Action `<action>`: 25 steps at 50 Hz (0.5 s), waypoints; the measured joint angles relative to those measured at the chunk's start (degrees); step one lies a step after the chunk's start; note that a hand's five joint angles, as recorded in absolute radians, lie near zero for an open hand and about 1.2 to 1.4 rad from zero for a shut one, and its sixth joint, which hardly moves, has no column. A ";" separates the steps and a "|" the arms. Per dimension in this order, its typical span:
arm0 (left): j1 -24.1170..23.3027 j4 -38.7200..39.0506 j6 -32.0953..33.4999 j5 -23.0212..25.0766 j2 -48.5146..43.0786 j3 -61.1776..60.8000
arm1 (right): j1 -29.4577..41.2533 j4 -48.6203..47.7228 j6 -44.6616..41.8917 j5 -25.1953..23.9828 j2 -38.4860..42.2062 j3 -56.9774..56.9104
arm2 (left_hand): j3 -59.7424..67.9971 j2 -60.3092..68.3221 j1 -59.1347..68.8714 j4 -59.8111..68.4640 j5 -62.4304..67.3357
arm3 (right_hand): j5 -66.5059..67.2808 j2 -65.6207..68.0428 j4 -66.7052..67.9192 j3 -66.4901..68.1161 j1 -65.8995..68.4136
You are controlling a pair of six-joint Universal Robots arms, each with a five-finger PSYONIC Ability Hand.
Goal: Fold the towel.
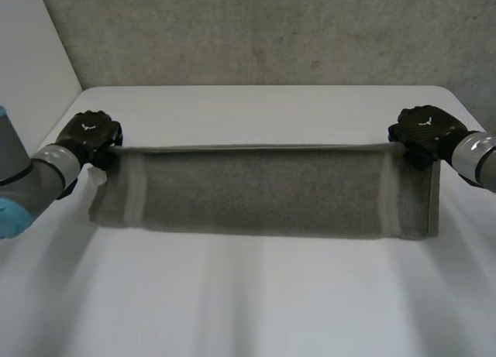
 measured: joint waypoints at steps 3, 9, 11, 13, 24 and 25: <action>-0.36 -0.25 0.02 -0.30 -2.58 2.61 | 0.40 -1.73 0.25 0.56 2.26 -1.10 | 0.00 0.00 0.00 0.00 0.00 | 0.00 0.00 0.00 0.00 0.00; -0.90 -0.64 0.07 -0.57 -7.10 6.26 | 0.95 -4.38 0.44 1.10 6.33 -2.95 | 0.00 0.00 0.00 0.00 0.00 | 0.00 0.00 0.00 0.00 0.00; -1.00 -0.68 0.08 -0.63 -8.40 7.15 | 1.14 -5.21 0.47 1.18 7.68 -3.55 | 0.00 0.00 0.00 0.00 0.00 | 0.02 0.00 0.00 0.00 0.00; -1.03 -0.70 0.07 -0.67 -9.21 7.66 | 1.30 -5.90 0.50 1.24 8.67 -4.01 | 0.00 0.00 0.00 0.00 0.00 | 0.05 0.00 0.00 0.00 0.00; -1.22 -0.28 0.02 -1.04 -11.71 8.88 | 2.14 -9.42 1.47 3.27 12.57 -5.81 | 0.00 -15.47 -12.77 0.00 -14.40 | -30.51 -29.59 0.00 0.00 -29.55; -1.30 -0.25 0.03 -1.20 -11.73 8.87 | 2.22 -9.58 1.52 3.64 12.83 -5.85 | 0.00 -23.31 -20.44 0.00 -21.41 | -36.57 -35.04 0.00 0.00 -35.01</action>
